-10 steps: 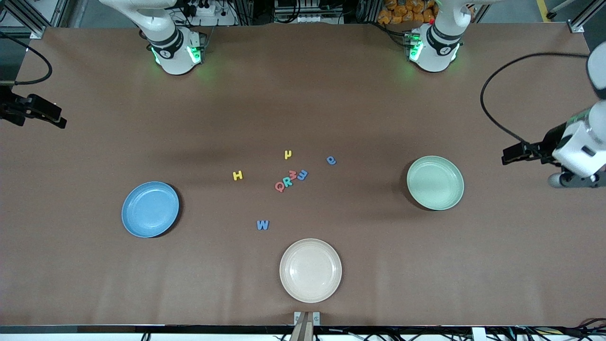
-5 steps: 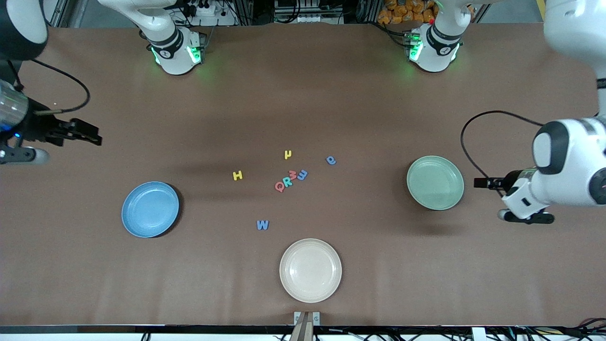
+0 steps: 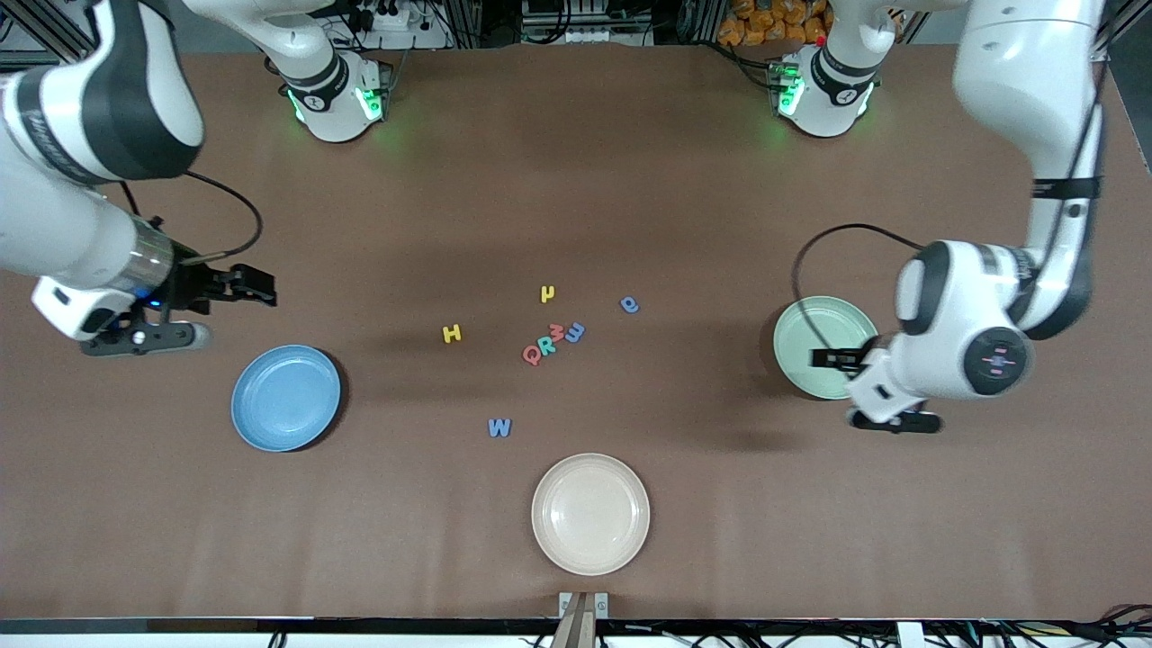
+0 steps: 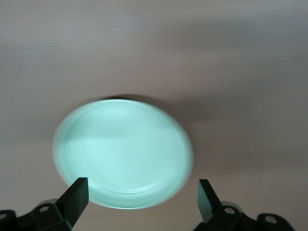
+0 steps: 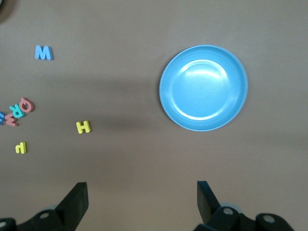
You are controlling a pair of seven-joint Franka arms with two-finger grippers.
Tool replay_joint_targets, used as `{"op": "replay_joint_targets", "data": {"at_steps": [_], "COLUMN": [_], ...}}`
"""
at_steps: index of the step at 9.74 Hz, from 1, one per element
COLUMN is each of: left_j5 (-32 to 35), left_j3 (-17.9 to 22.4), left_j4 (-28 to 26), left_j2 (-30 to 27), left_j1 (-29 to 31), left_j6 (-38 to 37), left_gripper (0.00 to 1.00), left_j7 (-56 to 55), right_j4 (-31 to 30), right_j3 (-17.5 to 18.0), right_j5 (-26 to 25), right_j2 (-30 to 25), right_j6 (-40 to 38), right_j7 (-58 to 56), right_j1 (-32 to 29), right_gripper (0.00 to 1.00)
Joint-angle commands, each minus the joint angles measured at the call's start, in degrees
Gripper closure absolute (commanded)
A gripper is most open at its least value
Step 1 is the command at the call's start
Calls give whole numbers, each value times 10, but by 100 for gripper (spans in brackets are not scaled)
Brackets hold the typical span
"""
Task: Sort uppercase to blue plate, lowercase to green plate
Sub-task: 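Grasp the yellow H with the right gripper while the left gripper reaches the blue a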
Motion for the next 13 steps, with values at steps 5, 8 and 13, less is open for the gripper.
{"op": "replay_joint_targets", "data": {"at_steps": [5,8,13], "left_j5": [-84,-83,-49], "left_j3": [7,8,10], "left_j4": [-4,-6,-58], "left_j2": [41,83,83], "left_j1": [-146,-206,-259], "left_j6": [120,216,291], "left_gripper": [0,0,0], "left_j7": [-206,-308,-422], "right_j4": [-124,-175,-191], "right_j3": [-2,-2,-2], "right_j5": [38,39,39], "right_j2": [9,25,117], "right_j6": [155,250,390], "right_j7": [10,41,96], "right_j1": [58,99,158], "right_gripper": [0,0,0]}}
